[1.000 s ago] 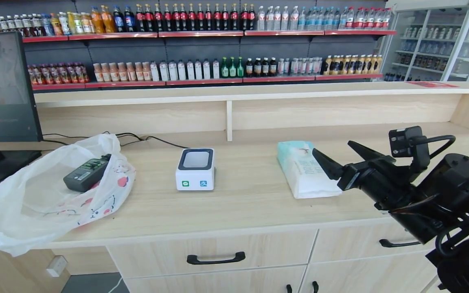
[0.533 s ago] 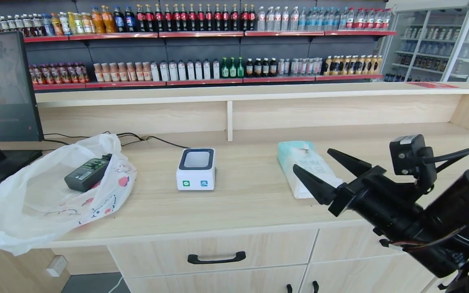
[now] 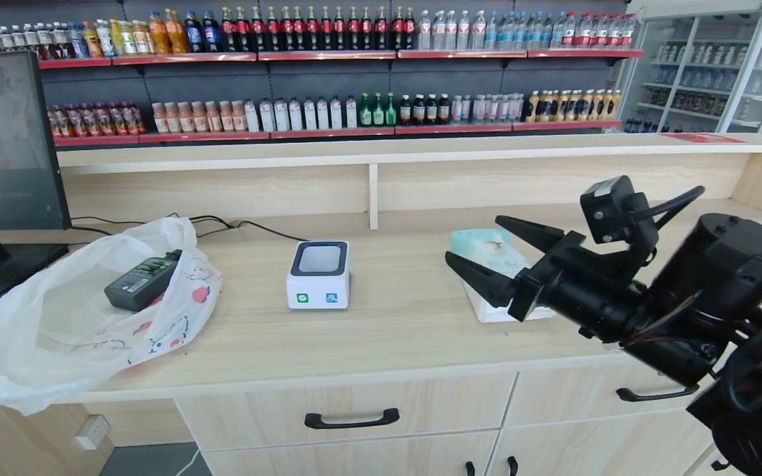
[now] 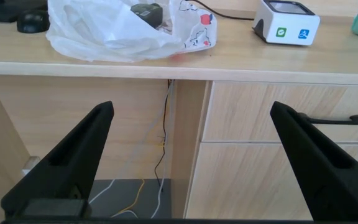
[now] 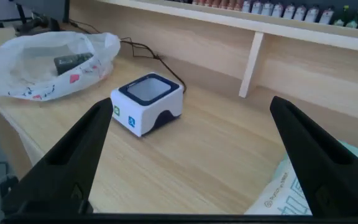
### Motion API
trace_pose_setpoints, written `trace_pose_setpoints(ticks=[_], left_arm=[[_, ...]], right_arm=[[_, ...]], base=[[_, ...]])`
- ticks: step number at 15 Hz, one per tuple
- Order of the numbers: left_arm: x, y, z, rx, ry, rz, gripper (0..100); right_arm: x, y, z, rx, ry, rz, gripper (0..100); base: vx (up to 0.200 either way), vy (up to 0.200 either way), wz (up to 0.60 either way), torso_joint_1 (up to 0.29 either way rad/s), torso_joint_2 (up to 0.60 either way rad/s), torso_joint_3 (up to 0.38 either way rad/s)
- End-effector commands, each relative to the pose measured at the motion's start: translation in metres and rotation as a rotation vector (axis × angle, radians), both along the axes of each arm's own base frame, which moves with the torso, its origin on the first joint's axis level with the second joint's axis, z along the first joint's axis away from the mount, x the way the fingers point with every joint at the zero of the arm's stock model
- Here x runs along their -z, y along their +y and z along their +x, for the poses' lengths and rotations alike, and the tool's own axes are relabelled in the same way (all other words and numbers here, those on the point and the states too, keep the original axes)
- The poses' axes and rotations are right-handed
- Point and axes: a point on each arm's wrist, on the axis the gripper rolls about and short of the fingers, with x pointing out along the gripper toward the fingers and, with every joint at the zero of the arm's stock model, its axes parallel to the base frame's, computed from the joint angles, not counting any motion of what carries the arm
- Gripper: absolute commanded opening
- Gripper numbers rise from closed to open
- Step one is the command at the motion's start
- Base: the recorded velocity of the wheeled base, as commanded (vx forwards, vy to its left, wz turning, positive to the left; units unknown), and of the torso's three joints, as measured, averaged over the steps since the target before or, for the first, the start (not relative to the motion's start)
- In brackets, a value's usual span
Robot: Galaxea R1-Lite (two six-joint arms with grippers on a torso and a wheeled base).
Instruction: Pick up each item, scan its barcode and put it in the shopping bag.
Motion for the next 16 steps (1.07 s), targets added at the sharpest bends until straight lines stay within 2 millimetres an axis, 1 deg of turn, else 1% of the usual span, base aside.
trace_pose_setpoints(ticks=[1,2,3,4,5,6,7,8,9,10,11,14,16], left_arm=[[0.0,0.0,0.0,0.0,-0.002,0.0,100],[0.0,0.0,0.0,0.0,-0.002,0.0,100],[0.0,0.0,0.0,0.0,-0.001,0.0,100],[0.0,0.0,0.0,0.0,-0.001,0.0,100],[0.0,0.0,0.0,0.001,-0.001,0.0,100],[0.0,0.0,0.0,0.0,-0.002,0.0,100],[0.0,0.0,0.0,0.001,-0.002,0.0,100],[0.0,0.0,0.0,0.0,-0.001,0.0,100],[0.0,0.0,0.0,0.0,-0.001,0.0,100],[0.0,0.0,0.0,0.0,-0.002,0.0,100],[0.0,0.0,0.0,0.0,-0.001,0.0,100],[0.0,0.0,0.0,0.0,-0.001,0.0,100],[0.0,0.0,0.0,0.001,-0.002,0.0,100]], right_arm=[[-0.013,0.001,0.009,0.013,0.042,-0.063,100],[-0.019,-0.002,0.008,0.019,0.108,-0.119,100],[-0.025,-0.002,0.013,0.032,0.175,-0.149,100],[-0.026,-0.003,0.014,0.037,0.182,-0.153,100],[-0.033,-0.009,0.024,0.072,0.297,-0.166,100],[-0.033,-0.005,0.029,0.109,0.374,-0.136,100],[-0.034,-0.002,0.033,0.136,0.395,-0.118,100],[-0.04,0.007,0.049,0.217,0.452,-0.038,100],[-0.042,0.007,0.059,0.271,0.503,-0.022,100],[-0.042,0.004,0.062,0.297,0.529,-0.036,100],[-0.044,-0.003,0.063,0.343,0.622,-0.088,100],[-0.054,-0.004,0.066,0.372,0.785,-0.182,100],[-0.064,-0.008,0.065,0.382,0.792,-0.189,100]], base=[[0.0,0.0,0.0,0.0,0.0,0.0],[0.0,0.0,0.0,0.0,0.0,0.0],[0.0,0.0,0.0,0.0,0.0,0.0],[0.0,0.0,0.0,0.0,0.0,0.0],[0.0,0.0,0.0,0.0,0.0,0.0],[0.0,0.0,0.0,0.0,0.0,0.0],[0.0,0.0,0.0,0.0,0.0,0.0],[0.0,0.0,0.0,0.0,0.0,0.0],[0.0,0.0,0.0,0.0,0.0,0.0],[0.0,0.0,0.0,0.0,0.0,0.0],[0.0,0.0,0.0,0.0,0.0,0.0],[0.0,0.0,0.0,0.0,0.0,0.0],[0.0,0.0,0.0,0.0,0.0,0.0]])
